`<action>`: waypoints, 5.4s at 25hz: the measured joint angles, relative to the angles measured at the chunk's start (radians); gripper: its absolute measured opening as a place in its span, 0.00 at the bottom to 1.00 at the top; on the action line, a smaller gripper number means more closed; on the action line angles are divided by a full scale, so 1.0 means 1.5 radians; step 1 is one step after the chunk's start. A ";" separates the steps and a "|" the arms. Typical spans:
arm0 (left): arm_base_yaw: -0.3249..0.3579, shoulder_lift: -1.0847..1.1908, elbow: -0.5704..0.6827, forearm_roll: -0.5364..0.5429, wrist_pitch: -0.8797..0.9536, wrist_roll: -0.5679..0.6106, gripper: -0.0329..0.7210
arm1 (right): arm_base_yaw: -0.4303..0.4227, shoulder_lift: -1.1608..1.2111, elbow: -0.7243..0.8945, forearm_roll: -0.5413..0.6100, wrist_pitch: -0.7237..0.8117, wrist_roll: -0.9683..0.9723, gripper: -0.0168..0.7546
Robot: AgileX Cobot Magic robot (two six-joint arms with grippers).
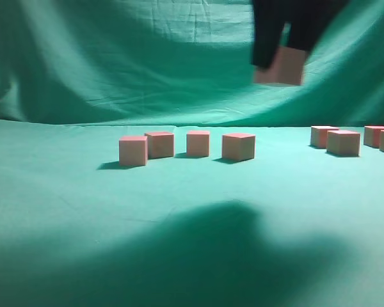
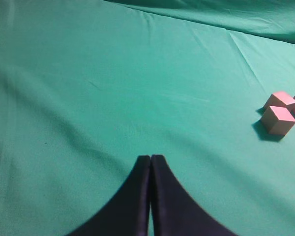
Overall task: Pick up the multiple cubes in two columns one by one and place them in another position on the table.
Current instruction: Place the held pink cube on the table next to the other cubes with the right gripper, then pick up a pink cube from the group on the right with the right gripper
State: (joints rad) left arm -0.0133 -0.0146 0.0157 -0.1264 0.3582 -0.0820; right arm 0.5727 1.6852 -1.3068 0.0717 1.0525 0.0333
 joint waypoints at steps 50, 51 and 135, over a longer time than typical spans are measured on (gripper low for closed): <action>0.000 0.000 0.000 0.000 0.000 0.000 0.04 | 0.146 0.342 -0.309 -0.077 -0.005 0.053 0.35; 0.000 0.000 0.000 0.000 0.000 0.000 0.04 | 0.146 0.342 -0.309 -0.077 -0.005 0.053 0.35; 0.000 0.000 0.000 0.000 0.000 0.000 0.04 | -0.378 0.148 0.063 -0.079 -0.200 0.058 0.36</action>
State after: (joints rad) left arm -0.0133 -0.0146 0.0157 -0.1264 0.3582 -0.0820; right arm 0.0049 1.9071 -1.2128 -0.0475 0.7521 0.1202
